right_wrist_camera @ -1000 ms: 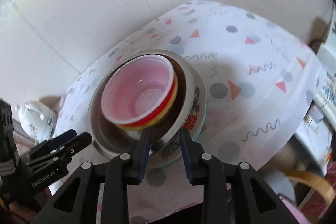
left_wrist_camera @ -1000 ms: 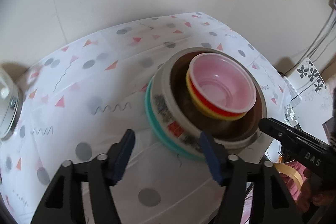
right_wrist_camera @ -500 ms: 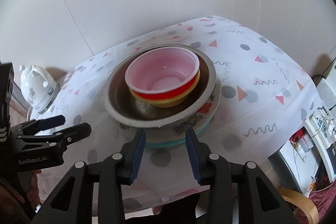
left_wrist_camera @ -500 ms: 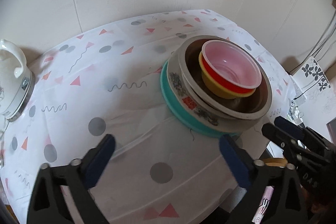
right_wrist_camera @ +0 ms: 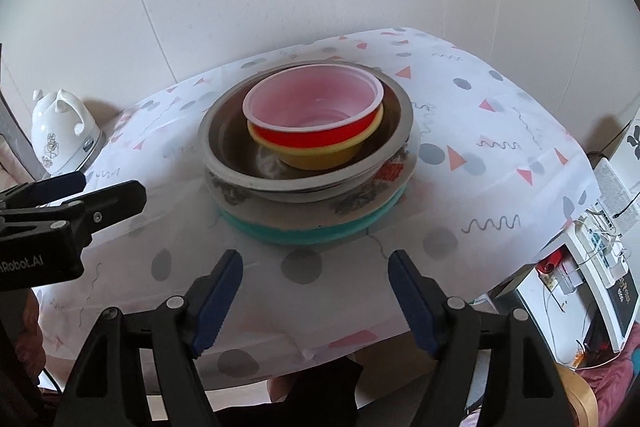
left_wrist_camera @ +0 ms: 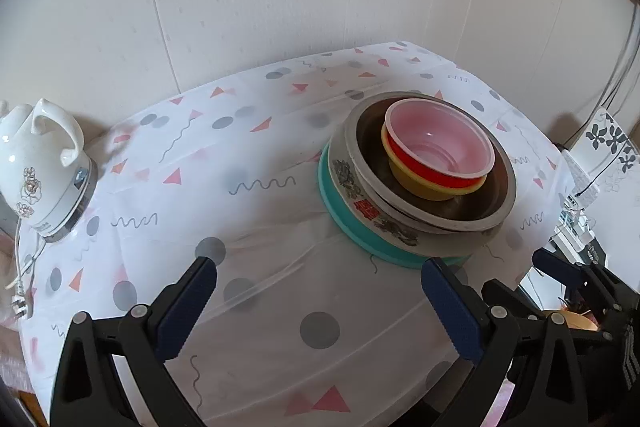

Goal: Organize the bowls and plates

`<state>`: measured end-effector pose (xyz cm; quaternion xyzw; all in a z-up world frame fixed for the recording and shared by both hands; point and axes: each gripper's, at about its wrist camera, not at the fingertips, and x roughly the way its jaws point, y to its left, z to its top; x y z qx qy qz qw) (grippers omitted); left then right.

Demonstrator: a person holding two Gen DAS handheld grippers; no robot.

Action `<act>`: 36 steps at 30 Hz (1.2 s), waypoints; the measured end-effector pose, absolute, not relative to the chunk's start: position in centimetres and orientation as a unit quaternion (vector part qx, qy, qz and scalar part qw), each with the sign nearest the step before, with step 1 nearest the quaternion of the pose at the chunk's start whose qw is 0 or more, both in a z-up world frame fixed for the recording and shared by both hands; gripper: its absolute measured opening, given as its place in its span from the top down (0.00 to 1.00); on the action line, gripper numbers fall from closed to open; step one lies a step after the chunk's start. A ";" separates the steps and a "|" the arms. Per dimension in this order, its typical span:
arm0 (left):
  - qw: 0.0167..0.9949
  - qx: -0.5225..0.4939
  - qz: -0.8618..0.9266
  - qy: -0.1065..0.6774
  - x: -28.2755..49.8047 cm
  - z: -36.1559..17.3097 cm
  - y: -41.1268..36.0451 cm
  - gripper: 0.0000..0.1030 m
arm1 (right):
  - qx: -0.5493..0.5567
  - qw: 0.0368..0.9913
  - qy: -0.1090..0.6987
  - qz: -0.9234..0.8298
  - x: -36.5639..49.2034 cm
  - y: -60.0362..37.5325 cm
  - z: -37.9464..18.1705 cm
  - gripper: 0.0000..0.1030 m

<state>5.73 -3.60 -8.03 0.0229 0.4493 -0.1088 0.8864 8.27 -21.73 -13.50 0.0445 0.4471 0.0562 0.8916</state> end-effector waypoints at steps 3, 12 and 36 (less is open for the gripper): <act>0.888 0.015 -0.112 0.446 5.6 -7.8 -3.5 0.00 | 0.046 0.891 0.448 0.051 8.3 -21.9 -13.5 0.26; 0.896 0.010 -0.091 0.434 5.2 -7.2 -3.3 0.00 | 0.042 0.892 0.447 0.045 8.3 -22.0 -13.5 0.26; 0.901 0.023 -0.074 0.427 4.9 -7.0 -3.9 0.00 | 0.047 0.891 0.451 0.032 8.4 -22.6 -13.5 0.26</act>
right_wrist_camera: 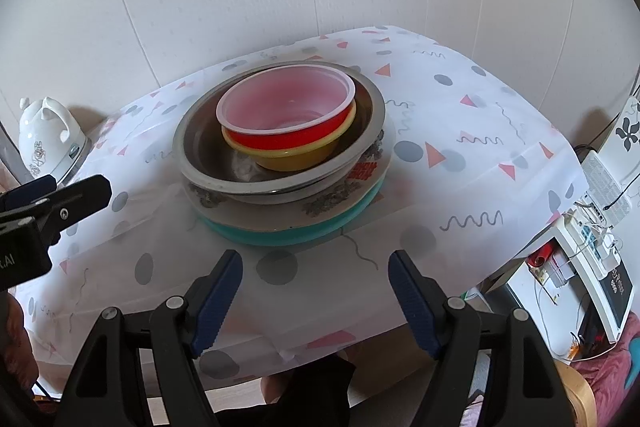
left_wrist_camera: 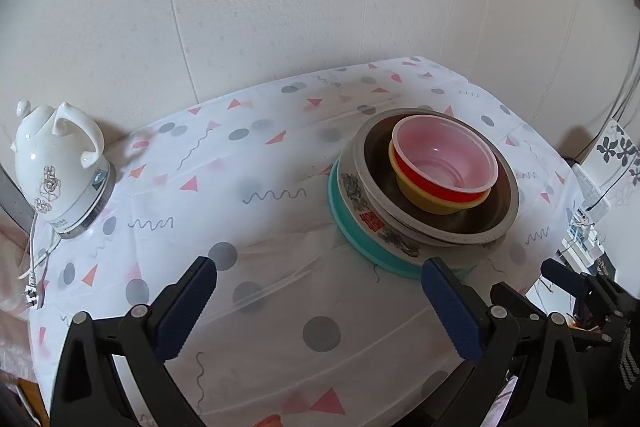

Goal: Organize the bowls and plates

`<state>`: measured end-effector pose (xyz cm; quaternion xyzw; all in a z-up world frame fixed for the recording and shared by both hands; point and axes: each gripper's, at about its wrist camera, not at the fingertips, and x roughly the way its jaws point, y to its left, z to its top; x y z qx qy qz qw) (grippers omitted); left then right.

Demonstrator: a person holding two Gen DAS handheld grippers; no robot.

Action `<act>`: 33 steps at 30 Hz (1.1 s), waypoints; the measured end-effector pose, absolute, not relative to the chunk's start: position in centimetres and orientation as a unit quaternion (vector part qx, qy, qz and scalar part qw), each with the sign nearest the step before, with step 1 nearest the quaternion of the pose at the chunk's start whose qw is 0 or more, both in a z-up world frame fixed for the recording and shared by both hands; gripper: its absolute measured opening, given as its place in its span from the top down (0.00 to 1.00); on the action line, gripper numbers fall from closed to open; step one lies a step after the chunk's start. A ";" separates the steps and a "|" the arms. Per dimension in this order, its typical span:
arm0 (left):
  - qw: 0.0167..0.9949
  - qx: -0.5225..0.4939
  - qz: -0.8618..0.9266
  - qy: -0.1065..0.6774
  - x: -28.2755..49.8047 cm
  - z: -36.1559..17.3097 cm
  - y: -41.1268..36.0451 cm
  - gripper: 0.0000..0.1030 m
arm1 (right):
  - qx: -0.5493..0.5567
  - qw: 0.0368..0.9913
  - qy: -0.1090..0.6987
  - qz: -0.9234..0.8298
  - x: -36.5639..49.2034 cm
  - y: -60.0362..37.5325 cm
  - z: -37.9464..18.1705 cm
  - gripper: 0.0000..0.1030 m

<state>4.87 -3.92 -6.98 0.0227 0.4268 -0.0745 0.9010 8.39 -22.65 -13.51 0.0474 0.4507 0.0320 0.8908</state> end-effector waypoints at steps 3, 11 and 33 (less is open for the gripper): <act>0.901 0.020 -0.080 0.425 4.8 -6.9 -3.9 0.00 | 0.048 0.891 0.451 0.030 8.4 -22.7 -13.6 0.26; 0.901 0.018 -0.083 0.425 4.8 -6.9 -4.1 0.00 | 0.052 0.890 0.453 0.026 8.4 -22.9 -13.6 0.26; 0.898 0.017 -0.087 0.431 5.0 -7.2 -4.1 0.00 | 0.055 0.887 0.457 0.024 8.7 -22.7 -13.9 0.26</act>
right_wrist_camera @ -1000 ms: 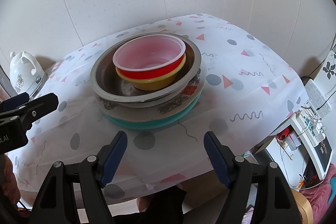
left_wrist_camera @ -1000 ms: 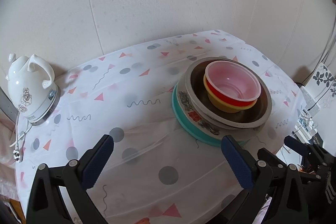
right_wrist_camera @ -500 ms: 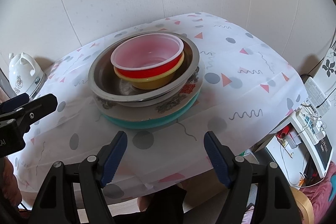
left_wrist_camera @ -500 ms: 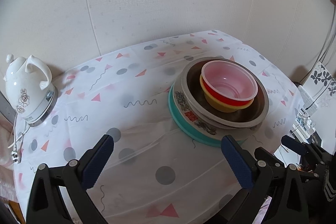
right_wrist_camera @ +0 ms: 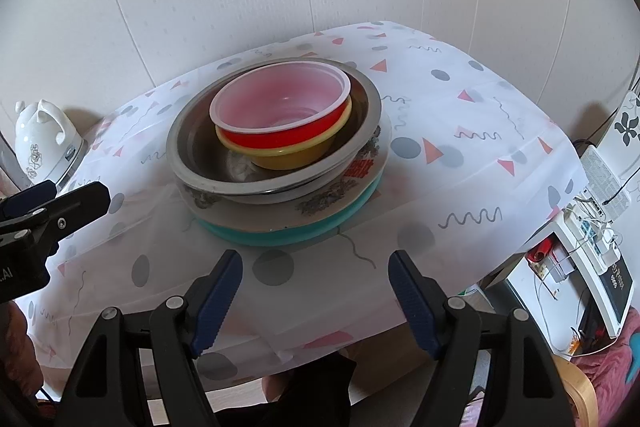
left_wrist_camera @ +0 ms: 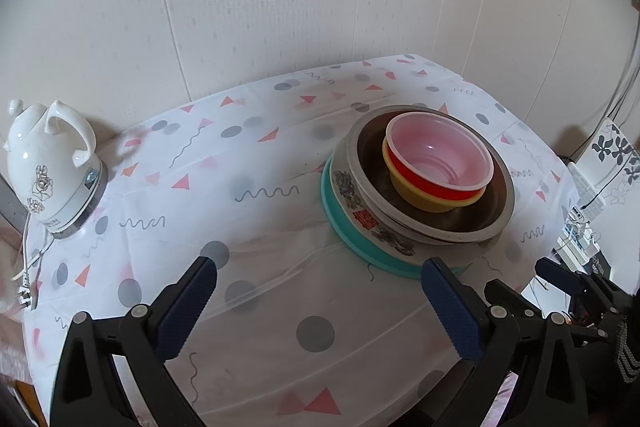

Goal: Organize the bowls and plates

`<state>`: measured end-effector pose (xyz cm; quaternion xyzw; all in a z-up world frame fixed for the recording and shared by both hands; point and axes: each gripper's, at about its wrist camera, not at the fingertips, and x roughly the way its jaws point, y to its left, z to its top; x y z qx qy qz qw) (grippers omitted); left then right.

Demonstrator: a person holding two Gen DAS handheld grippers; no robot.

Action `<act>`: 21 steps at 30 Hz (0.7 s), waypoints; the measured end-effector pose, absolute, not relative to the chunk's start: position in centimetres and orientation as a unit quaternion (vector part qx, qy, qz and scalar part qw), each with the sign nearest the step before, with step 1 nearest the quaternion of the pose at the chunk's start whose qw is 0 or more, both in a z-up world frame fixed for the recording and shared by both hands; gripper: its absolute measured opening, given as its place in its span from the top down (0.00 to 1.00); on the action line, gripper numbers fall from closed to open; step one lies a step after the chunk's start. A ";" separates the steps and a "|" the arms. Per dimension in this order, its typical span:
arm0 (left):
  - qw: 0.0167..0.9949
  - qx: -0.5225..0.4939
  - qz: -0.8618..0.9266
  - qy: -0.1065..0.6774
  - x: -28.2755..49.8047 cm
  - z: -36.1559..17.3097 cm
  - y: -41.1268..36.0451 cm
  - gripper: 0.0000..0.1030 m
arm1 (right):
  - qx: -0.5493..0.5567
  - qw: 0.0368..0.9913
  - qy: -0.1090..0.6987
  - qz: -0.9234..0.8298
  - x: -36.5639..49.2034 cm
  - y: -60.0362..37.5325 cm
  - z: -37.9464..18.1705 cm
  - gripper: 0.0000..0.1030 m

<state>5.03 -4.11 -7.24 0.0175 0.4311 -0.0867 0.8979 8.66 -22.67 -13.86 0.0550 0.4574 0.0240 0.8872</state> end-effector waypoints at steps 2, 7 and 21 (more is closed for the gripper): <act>0.898 0.017 -0.087 0.432 5.0 -7.3 -4.1 0.00 | 0.057 0.887 0.459 0.023 8.7 -22.7 -13.9 0.26; 0.897 0.017 -0.087 0.434 5.2 -7.4 -4.0 0.01 | 0.058 0.886 0.459 0.023 8.7 -22.6 -14.0 0.26; 0.894 0.011 -0.089 0.440 5.7 -7.8 -4.1 0.03 | 0.056 0.885 0.463 0.021 8.9 -22.7 -14.0 0.26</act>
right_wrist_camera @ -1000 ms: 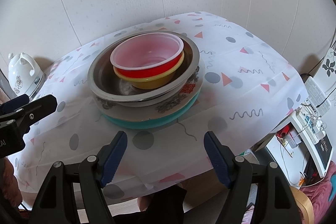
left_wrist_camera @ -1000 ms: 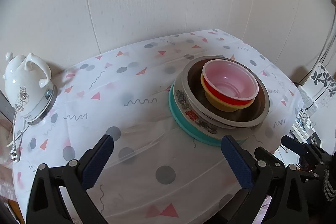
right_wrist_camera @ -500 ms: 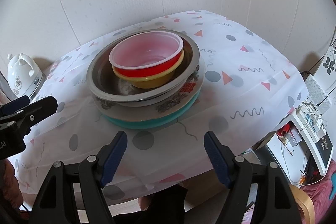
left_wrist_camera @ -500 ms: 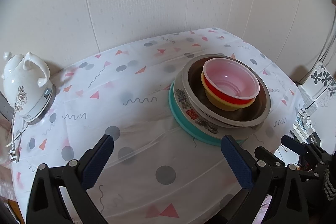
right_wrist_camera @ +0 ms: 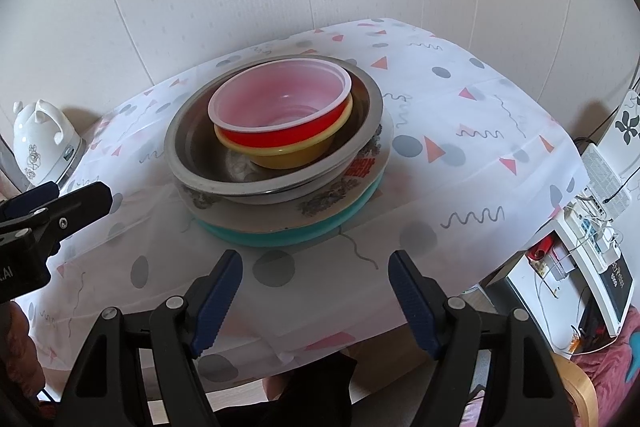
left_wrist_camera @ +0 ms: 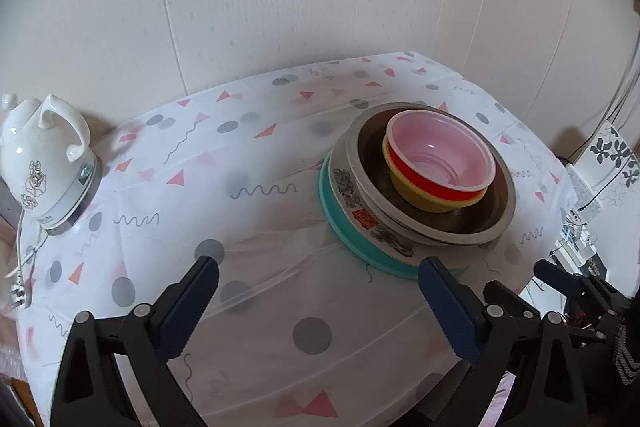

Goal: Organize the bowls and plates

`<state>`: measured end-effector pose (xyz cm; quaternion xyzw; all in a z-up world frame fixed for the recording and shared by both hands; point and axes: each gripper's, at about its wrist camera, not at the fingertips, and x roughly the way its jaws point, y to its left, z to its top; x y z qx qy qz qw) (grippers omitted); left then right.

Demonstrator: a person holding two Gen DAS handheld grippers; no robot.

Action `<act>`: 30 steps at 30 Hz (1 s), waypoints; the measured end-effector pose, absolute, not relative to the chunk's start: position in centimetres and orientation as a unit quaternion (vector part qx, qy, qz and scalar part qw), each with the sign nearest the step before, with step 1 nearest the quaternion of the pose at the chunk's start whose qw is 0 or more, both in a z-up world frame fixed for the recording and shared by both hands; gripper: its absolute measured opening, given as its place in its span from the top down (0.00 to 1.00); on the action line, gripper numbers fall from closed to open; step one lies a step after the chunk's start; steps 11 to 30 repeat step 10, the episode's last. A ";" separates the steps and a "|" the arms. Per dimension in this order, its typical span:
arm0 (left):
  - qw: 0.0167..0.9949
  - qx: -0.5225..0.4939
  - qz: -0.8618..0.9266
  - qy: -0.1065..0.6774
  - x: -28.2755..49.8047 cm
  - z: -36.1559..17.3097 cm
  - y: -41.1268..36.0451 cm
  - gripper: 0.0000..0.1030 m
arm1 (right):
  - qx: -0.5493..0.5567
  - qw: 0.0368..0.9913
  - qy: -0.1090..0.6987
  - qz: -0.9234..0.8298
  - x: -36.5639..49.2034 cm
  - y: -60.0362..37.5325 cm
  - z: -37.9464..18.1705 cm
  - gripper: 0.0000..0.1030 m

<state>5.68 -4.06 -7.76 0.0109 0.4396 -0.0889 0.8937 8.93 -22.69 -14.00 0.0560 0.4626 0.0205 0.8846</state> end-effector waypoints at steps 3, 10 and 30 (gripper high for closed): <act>0.891 0.012 -0.088 0.445 6.1 -8.0 -4.3 0.03 | 0.057 0.885 0.462 0.016 9.1 -23.0 -14.0 0.26; 0.889 0.014 -0.087 0.449 7.0 -8.1 -4.6 0.02 | 0.061 0.884 0.463 0.011 10.0 -23.7 -13.8 0.26; 0.889 0.014 -0.087 0.449 7.0 -8.1 -4.6 0.02 | 0.061 0.884 0.463 0.011 10.0 -23.7 -13.8 0.26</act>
